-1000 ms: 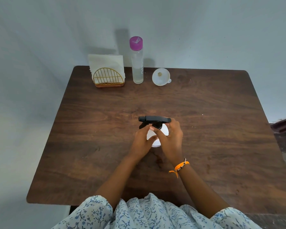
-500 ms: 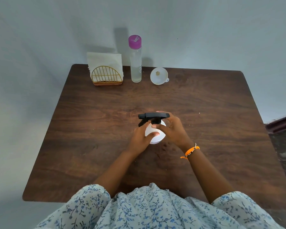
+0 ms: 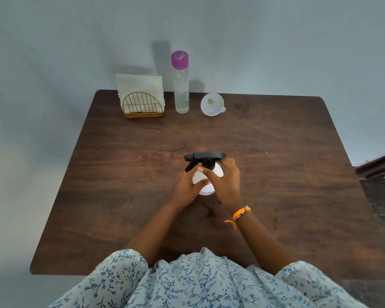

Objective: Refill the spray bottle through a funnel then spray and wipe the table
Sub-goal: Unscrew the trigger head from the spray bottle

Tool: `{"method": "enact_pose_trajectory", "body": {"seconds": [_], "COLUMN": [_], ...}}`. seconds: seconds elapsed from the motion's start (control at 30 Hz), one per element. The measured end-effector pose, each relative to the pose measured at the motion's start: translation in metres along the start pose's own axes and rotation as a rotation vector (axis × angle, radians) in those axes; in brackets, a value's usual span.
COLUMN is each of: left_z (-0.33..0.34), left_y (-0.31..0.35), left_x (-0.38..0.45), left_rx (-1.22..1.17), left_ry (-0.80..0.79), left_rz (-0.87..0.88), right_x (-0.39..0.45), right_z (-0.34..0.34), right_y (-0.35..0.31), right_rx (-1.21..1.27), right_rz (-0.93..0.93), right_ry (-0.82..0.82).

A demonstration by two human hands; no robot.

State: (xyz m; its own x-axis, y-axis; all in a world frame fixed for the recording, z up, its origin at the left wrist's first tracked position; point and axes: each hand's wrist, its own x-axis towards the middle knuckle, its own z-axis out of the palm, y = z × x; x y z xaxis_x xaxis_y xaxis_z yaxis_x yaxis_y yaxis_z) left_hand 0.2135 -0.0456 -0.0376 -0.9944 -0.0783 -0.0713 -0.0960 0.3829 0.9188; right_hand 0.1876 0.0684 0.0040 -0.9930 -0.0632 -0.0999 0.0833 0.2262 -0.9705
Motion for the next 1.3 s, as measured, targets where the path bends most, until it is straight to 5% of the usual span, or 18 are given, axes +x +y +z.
{"method": "enact_pose_trajectory", "body": {"seconds": [0.27,0.67,0.73,0.93,1.1,1.3], "left_z": [-0.002,-0.008,-0.007,-0.004,-0.004,-0.003], "left_y": [0.001,0.006,0.003,-0.002,-0.003,-0.008], "left_x": [0.002,0.003,0.004,0.003,0.005,0.007], "left_rx": [-0.079,-0.118,-0.104,-0.107,-0.083,-0.091], "left_ry": [-0.043,-0.069,-0.066,-0.057,-0.048,-0.044], "left_rz": [-0.111,-0.112,-0.102,-0.093,-0.074,-0.087], "right_x": [0.013,0.067,0.057,0.016,0.004,0.001], "right_z": [-0.012,-0.041,-0.039,-0.017,-0.006,-0.009], "right_y": [0.005,-0.025,-0.017,0.011,0.009,0.007], "right_rx": [-0.173,-0.354,-0.229,-0.073,-0.059,-0.055], "right_rz": [-0.314,-0.111,-0.110,-0.178,-0.202,-0.224], "right_ry": [-0.174,-0.867,-0.810,-0.147,0.003,-0.011]}}
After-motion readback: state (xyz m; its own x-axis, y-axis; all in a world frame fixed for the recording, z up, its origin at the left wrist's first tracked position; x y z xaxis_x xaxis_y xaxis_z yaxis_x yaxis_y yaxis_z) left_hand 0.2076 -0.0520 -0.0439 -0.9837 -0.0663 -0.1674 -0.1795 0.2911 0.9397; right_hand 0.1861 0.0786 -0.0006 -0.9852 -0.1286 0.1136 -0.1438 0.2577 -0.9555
